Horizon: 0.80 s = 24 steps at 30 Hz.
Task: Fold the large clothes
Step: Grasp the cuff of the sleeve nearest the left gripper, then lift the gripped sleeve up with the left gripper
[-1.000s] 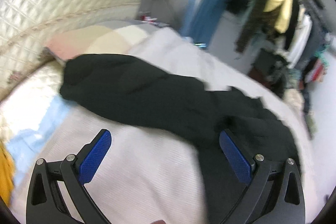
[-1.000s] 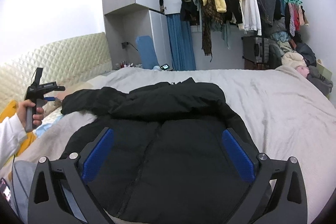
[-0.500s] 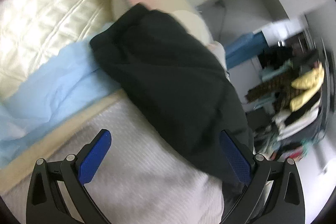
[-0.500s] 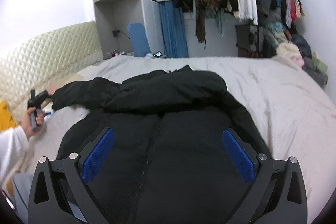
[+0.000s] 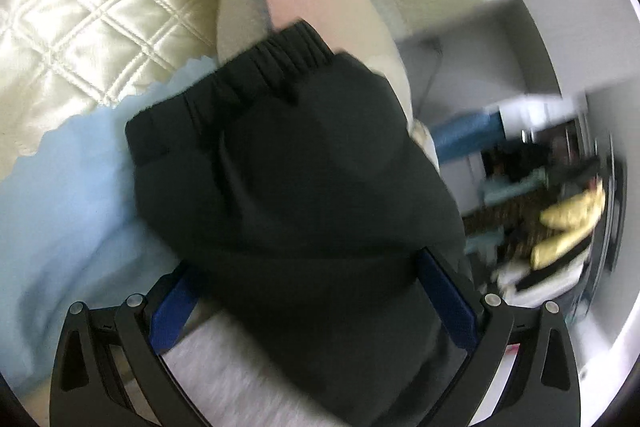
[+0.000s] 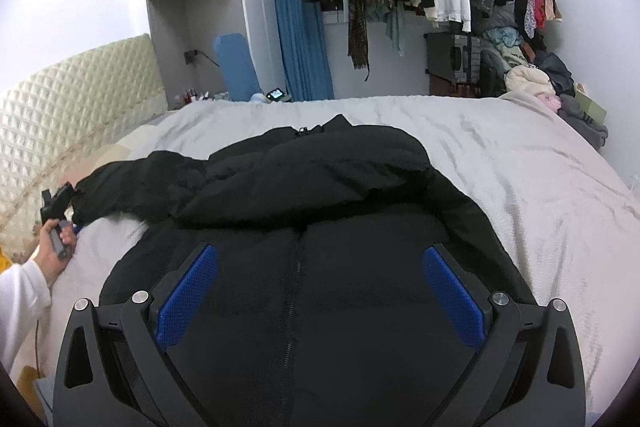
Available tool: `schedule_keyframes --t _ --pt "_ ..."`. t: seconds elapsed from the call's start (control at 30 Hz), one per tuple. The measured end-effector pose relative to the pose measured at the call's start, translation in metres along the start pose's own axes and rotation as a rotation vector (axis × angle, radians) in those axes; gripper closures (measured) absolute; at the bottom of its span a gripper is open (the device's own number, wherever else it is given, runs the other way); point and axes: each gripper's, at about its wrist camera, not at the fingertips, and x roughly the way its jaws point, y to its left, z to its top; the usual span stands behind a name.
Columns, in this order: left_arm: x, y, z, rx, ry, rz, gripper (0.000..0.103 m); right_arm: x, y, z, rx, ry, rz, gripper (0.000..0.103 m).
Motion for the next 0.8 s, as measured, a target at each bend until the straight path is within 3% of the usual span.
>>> schedule_keyframes --t 0.1,0.2,0.27,0.33,0.43,0.57,0.8 --pt "0.013 -0.006 0.004 -0.043 -0.021 0.014 0.012 0.003 0.006 -0.001 -0.013 0.015 0.002 0.000" --pt "0.013 -0.019 -0.001 -0.022 -0.039 0.037 0.027 0.003 0.010 -0.002 -0.029 0.016 -0.001 0.000" --pt "0.007 -0.027 0.000 0.008 -0.055 0.080 0.047 0.001 0.010 -0.004 -0.036 0.017 -0.005 0.000" --pt "-0.009 -0.038 0.000 0.044 -0.077 0.120 0.075 -0.002 0.009 -0.004 -0.036 0.013 0.002 0.000" --pt "-0.036 -0.055 0.004 0.078 -0.123 0.146 0.094 -0.003 0.008 -0.004 -0.031 0.022 0.016 0.000" --pt "-0.076 -0.086 0.005 0.149 -0.169 0.193 0.099 -0.009 0.008 -0.004 -0.033 0.017 0.025 0.000" --pt "-0.135 -0.131 -0.029 0.268 -0.221 0.230 0.101 -0.025 0.003 -0.010 -0.060 0.011 0.057 0.000"
